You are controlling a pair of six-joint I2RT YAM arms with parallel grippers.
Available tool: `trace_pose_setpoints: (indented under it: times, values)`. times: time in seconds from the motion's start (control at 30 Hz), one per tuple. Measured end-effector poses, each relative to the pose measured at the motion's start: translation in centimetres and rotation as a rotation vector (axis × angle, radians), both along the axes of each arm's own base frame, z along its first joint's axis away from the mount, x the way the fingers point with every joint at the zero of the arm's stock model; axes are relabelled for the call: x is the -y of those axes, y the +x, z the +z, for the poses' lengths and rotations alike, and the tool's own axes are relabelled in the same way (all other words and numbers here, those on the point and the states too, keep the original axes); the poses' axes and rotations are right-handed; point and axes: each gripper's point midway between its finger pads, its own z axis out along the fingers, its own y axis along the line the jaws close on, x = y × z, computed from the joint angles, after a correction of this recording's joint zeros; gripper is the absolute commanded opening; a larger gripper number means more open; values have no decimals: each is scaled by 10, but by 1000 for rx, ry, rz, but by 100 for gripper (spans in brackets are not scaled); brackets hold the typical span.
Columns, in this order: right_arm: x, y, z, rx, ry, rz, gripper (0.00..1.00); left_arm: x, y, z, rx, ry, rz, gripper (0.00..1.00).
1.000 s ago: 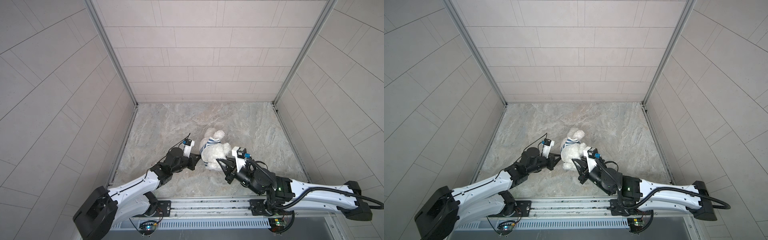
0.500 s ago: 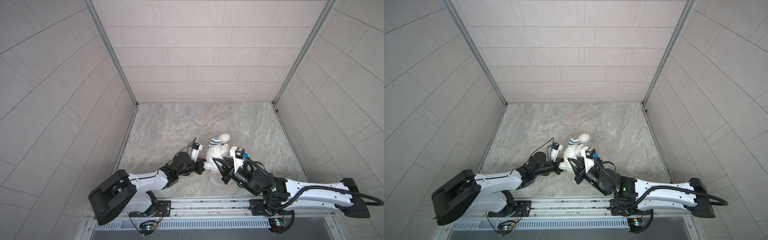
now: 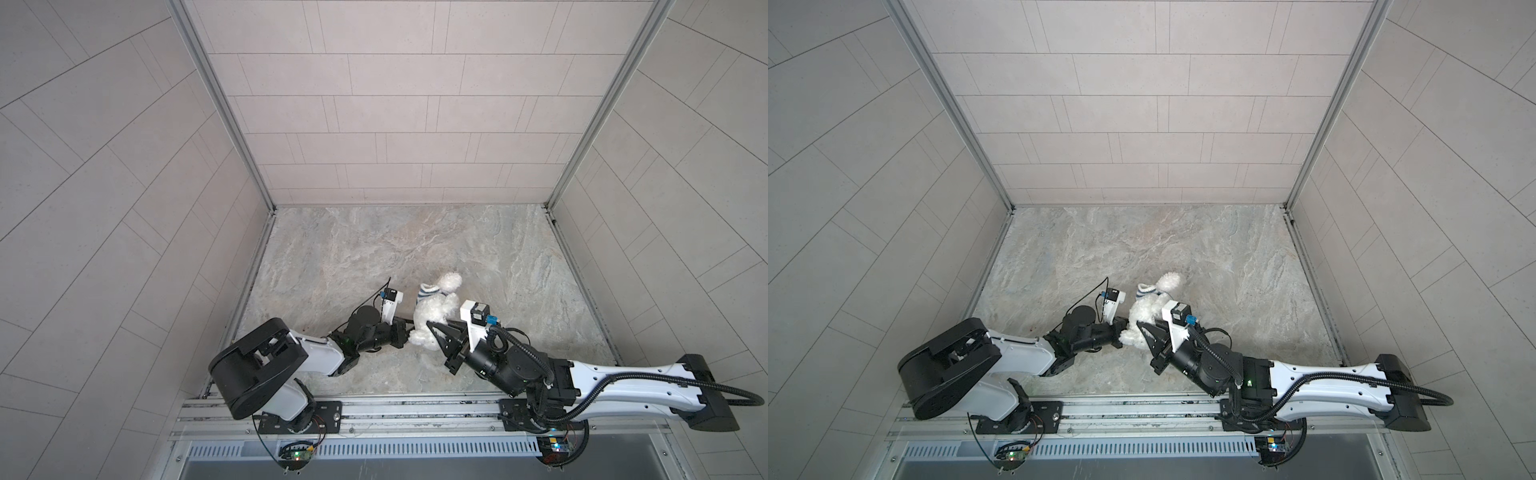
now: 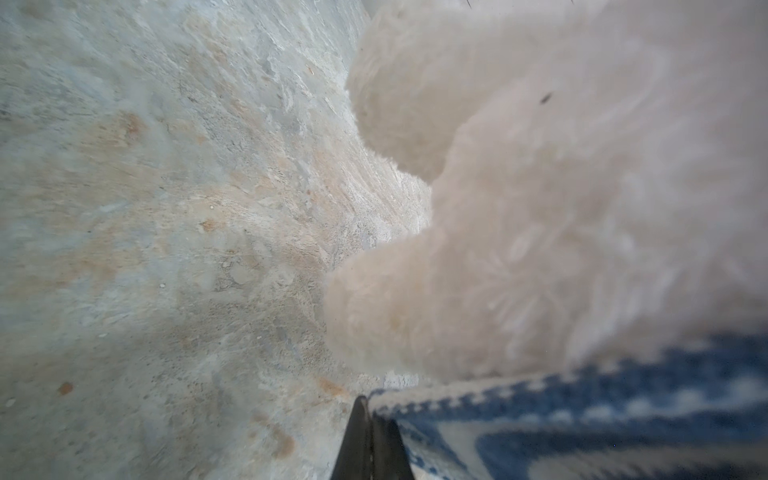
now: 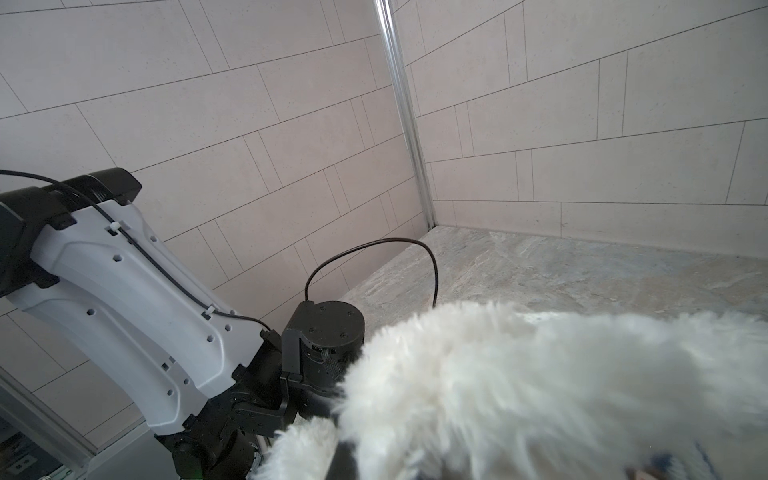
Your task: Dress the teddy bear
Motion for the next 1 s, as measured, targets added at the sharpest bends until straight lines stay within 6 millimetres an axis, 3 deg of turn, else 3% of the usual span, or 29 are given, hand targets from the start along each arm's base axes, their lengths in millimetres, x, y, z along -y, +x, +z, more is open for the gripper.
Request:
trace_pose_setpoints:
  times: [0.1, 0.23, 0.43, 0.73, 0.83, 1.0]
  values:
    - [3, 0, 5, 7, 27, -1, 0, -2, 0, 8, 20, -1, 7, 0]
    - [10, -3, 23, 29, 87, 4, 0, -2, -11, 36, 93, -38, -9, 0]
    - [29, -7, 48, 62, 135, 1, 0, -7, -39, 84, 240, -63, -62, 30]
    - [66, 8, 78, 81, 11, -37, 0, -38, -54, 90, 292, 10, -34, 49]
    - [64, 21, 70, 82, -77, -11, 0, -44, -58, 89, 288, 23, -37, 53]
    - [50, 48, 17, 0, -276, 52, 0, -58, -66, 93, 297, 31, -26, 56]
